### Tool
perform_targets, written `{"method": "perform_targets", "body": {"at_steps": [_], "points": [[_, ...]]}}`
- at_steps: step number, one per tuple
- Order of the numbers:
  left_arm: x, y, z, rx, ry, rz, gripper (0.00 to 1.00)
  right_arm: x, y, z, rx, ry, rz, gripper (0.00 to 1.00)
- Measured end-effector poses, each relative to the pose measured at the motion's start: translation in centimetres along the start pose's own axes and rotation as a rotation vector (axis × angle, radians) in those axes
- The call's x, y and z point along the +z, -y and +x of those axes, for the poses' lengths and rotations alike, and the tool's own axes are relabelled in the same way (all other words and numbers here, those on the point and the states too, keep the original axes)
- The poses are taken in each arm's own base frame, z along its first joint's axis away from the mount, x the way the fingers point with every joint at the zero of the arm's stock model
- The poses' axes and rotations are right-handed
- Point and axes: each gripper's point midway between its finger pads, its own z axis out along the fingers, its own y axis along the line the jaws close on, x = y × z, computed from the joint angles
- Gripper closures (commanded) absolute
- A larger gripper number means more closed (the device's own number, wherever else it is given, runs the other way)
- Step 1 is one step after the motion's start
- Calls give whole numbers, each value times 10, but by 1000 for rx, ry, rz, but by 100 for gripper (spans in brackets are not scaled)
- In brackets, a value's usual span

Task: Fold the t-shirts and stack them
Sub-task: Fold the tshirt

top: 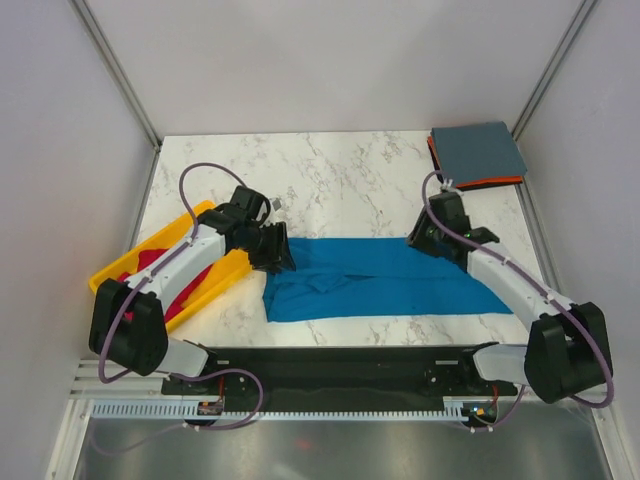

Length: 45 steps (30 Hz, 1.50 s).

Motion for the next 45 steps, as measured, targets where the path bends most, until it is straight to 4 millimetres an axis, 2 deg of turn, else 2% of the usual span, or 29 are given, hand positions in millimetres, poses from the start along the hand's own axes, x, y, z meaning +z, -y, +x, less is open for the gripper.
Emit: {"method": "perform_targets", "body": {"at_steps": [2, 6, 8, 11, 14, 18, 25, 40, 45], "points": [[3, -4, 5, -14, -17, 8, 47, -5, -33, 36, -3, -45, -91, 56], [7, -6, 9, -27, -23, 31, 48, -14, -70, 115, 32, -163, -163, 56], [9, -7, 8, -27, -17, 36, 48, -20, -87, 146, 46, -207, -189, 56], [12, -10, 9, -28, -13, 36, 49, -22, -112, 178, 86, -244, -216, 57], [15, -15, 12, -34, -15, 26, 49, -15, -124, 200, 119, -270, -201, 57], [16, -17, 11, -36, -11, 19, 49, -10, -139, 211, 171, -268, -208, 57], [17, -24, 8, -35, 6, -16, 48, -7, -165, 211, 240, -248, -254, 57], [16, -35, 9, -28, 12, -79, 47, 5, -177, 220, 280, -248, -251, 59], [19, -37, 10, -32, 1, -83, 54, 9, -177, 220, 288, -242, -246, 67]]}}
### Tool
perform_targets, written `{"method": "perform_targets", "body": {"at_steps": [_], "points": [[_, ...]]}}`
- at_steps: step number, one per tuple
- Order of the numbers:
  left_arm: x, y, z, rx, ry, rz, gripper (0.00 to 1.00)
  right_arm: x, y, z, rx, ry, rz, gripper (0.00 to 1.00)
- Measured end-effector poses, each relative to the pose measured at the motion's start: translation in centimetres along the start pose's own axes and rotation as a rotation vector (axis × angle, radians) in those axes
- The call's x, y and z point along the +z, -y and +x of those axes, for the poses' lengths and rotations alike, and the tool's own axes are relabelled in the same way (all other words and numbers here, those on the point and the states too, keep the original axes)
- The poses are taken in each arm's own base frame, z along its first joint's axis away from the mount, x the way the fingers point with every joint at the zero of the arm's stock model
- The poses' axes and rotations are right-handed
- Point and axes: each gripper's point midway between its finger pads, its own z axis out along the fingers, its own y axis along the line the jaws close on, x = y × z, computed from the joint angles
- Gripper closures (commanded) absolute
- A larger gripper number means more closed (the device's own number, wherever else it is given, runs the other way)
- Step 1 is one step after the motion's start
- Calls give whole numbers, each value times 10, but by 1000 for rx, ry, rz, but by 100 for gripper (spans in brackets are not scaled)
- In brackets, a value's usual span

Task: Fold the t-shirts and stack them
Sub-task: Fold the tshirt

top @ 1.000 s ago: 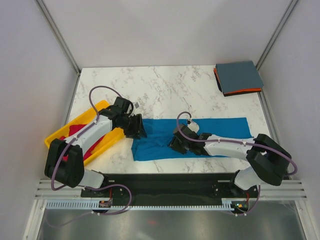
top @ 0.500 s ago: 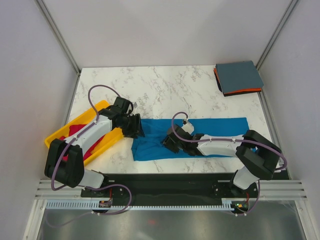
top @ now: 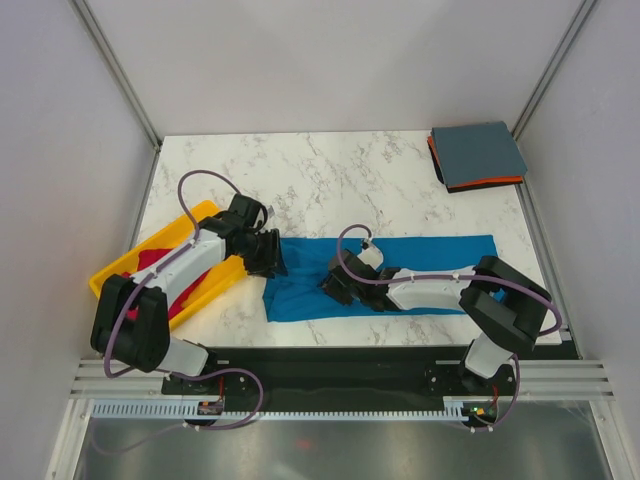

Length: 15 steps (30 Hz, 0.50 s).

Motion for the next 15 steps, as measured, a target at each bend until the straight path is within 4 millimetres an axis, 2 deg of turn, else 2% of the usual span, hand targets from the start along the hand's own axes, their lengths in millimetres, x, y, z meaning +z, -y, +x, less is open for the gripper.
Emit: {"method": "perform_targets", "body": {"at_steps": [3, 4, 7, 8, 9, 10, 15], "points": [[3, -2, 2, -4, -13, -7, 58, 0, -2, -1, 2, 8, -7, 77], [4, -3, 2, -6, -17, -9, 63, 0, -3, -2, 1, 9, -11, 85], [6, -3, 2, -8, -21, -13, 79, 1, -5, -1, 3, 9, -21, 96], [6, -3, 2, -7, -22, -13, 91, 2, -6, -1, 2, 10, -23, 98], [6, -3, 2, -8, -24, -13, 95, 2, -6, -1, 4, 9, -24, 99], [7, -3, 2, -6, -28, -14, 98, 2, -7, -1, 4, 9, -27, 100], [6, 0, -1, -7, -32, -8, 98, -3, -12, -3, -1, 11, -46, 100]]}}
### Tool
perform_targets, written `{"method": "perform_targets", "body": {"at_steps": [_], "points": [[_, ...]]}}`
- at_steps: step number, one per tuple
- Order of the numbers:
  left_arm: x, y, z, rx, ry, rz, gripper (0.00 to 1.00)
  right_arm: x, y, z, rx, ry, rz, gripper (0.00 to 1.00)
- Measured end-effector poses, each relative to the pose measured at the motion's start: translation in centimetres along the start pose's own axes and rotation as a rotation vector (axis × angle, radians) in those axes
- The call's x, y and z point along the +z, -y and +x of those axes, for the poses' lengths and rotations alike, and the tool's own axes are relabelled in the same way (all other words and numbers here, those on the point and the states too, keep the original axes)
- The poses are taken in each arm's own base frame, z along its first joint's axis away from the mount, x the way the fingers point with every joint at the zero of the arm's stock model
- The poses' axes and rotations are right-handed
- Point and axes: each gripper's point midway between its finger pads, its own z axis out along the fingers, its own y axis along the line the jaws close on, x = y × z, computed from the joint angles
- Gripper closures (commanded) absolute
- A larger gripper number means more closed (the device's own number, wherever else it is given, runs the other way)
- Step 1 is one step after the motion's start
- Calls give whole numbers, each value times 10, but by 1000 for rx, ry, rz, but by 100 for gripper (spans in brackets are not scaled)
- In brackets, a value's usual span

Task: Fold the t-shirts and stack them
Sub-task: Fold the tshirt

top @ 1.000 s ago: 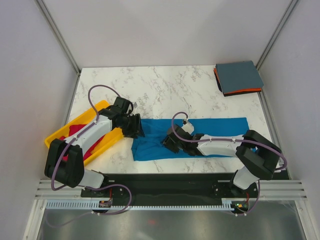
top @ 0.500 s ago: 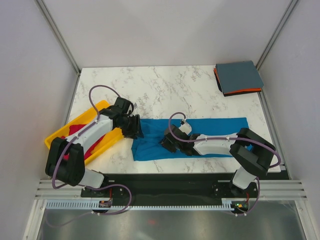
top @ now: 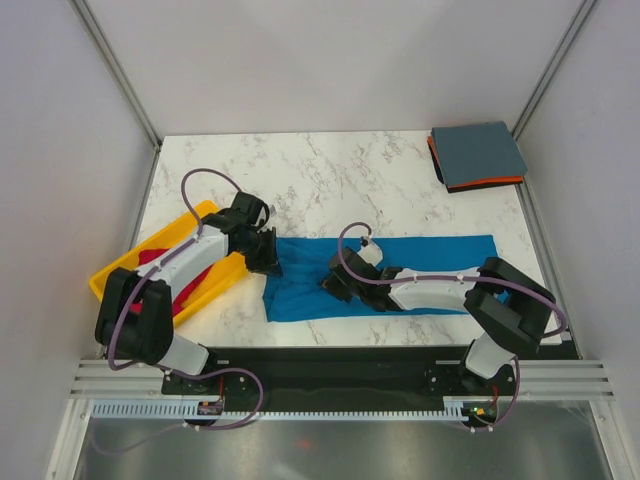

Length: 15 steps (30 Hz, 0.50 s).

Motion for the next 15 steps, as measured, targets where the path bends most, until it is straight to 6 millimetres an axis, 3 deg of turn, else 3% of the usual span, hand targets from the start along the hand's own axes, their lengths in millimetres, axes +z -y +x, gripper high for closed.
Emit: {"method": "perform_targets", "body": {"at_steps": [7, 12, 15], "points": [[-19, 16, -8, -9, 37, 48, 98, -27, -29, -20, 31, 14, -93, 100], [-29, 25, -11, -17, 62, 80, 97, -38, -28, -31, 30, 29, -104, 100], [-30, 23, -12, -19, 70, 68, 68, -38, -21, -29, 14, 21, -86, 100]]}}
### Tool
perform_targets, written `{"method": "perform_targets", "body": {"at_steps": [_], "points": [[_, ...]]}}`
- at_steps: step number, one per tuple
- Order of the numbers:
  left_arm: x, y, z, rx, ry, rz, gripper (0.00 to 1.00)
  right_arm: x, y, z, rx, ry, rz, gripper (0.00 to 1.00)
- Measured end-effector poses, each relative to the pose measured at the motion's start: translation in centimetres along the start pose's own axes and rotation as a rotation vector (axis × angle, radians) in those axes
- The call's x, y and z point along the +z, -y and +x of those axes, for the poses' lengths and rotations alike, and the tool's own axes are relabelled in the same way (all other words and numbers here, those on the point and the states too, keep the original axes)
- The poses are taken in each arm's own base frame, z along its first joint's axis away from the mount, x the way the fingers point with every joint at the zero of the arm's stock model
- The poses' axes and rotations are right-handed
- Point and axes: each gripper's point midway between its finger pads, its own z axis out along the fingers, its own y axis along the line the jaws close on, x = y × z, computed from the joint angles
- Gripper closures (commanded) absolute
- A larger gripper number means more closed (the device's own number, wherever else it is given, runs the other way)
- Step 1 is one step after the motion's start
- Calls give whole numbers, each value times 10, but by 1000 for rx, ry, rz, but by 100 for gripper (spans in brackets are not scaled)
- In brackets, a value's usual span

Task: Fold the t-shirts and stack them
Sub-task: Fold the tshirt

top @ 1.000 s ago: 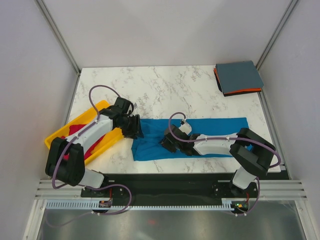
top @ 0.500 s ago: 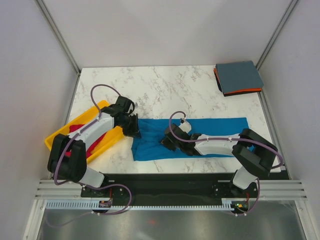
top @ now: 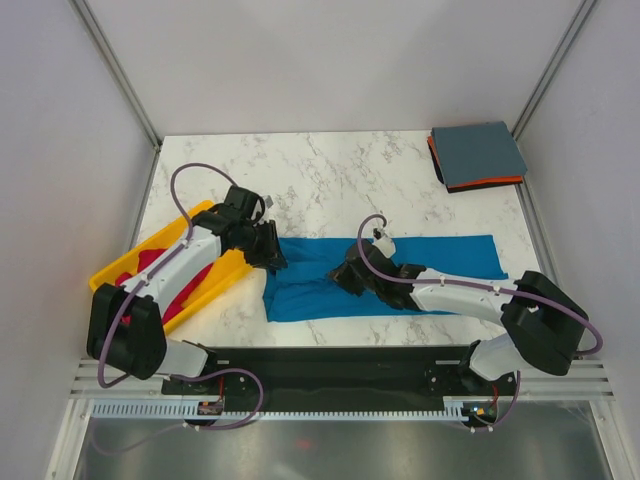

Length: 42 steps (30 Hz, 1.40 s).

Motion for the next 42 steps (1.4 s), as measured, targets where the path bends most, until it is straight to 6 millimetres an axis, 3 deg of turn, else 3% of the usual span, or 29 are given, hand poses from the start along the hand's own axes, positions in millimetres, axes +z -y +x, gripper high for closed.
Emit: {"method": "perform_targets", "body": {"at_steps": [5, 12, 19, 32, 42], "points": [[7, -5, 4, -15, -20, -14, 57, 1, 20, 5, -30, -24, 43, 100], [26, -24, 24, -53, -78, -56, 57, 1, 38, 8, -53, -41, 76, 100], [40, -31, 29, -71, -87, -65, 56, 1, 37, 10, -60, -53, 70, 100], [56, -43, 18, -70, -42, -102, 53, 3, 33, 8, -57, -54, 49, 100], [59, -48, 14, -72, -10, -121, 62, 4, 39, 6, -48, -56, 55, 100]]}}
